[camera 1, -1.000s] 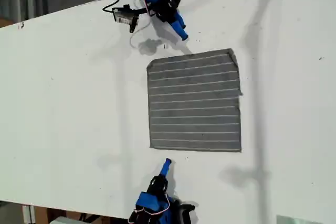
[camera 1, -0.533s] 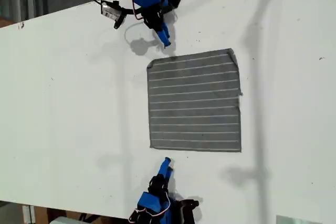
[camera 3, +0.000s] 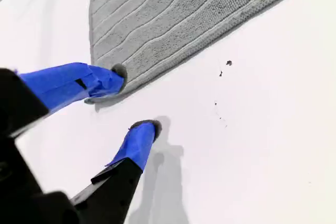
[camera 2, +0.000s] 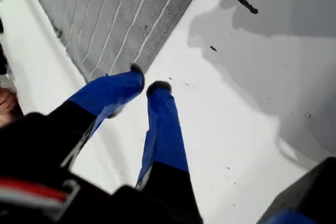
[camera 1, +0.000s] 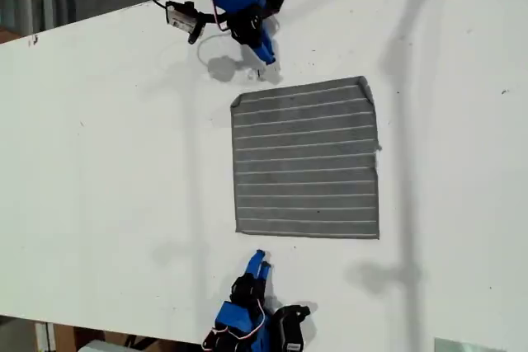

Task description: Grasp corners of a square towel and fold twice.

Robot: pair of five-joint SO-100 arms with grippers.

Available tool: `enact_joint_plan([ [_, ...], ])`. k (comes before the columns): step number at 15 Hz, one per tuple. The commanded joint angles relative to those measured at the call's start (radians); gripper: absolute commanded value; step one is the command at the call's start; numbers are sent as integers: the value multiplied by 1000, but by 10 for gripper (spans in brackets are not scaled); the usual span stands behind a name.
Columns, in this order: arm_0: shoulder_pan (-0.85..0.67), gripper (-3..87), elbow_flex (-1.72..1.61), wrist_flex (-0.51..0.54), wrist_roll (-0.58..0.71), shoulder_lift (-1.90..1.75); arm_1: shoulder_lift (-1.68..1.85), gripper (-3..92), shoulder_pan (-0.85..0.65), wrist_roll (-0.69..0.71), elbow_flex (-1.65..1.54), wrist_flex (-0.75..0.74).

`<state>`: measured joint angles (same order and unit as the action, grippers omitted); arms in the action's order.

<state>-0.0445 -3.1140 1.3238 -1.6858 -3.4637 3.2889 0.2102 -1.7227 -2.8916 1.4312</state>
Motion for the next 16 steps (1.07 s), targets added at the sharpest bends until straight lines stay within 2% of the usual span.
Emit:
enact_joint_plan([
  [1,-2,166,-5,-15,-20,0,0,81,-8,-9,49,14],
  [2,15,170,-6,-20,-23,0,3,183,-15,77,69,-8],
  [3,23,175,-8,-25,-41,11,-6,209,-64,190,92,-135],
  [4,29,173,-11,-28,-52,14,-192,231,-103,281,233,-184],
  [5,21,176,-11,-28,-52,14,-600,240,-144,344,492,-133],
  [7,17,179,-11,-28,-74,15,-1213,243,-63,373,807,-190],
  [10,32,187,-11,-26,-71,43,-1565,248,156,215,884,-172],
  [13,34,206,-12,-26,-52,44,-1460,262,477,-81,864,-94],
  [14,32,211,-12,-28,-38,37,-1428,268,548,-135,867,-109],
  [16,32,214,-12,-29,-31,35,-1562,283,632,-132,948,-224],
])
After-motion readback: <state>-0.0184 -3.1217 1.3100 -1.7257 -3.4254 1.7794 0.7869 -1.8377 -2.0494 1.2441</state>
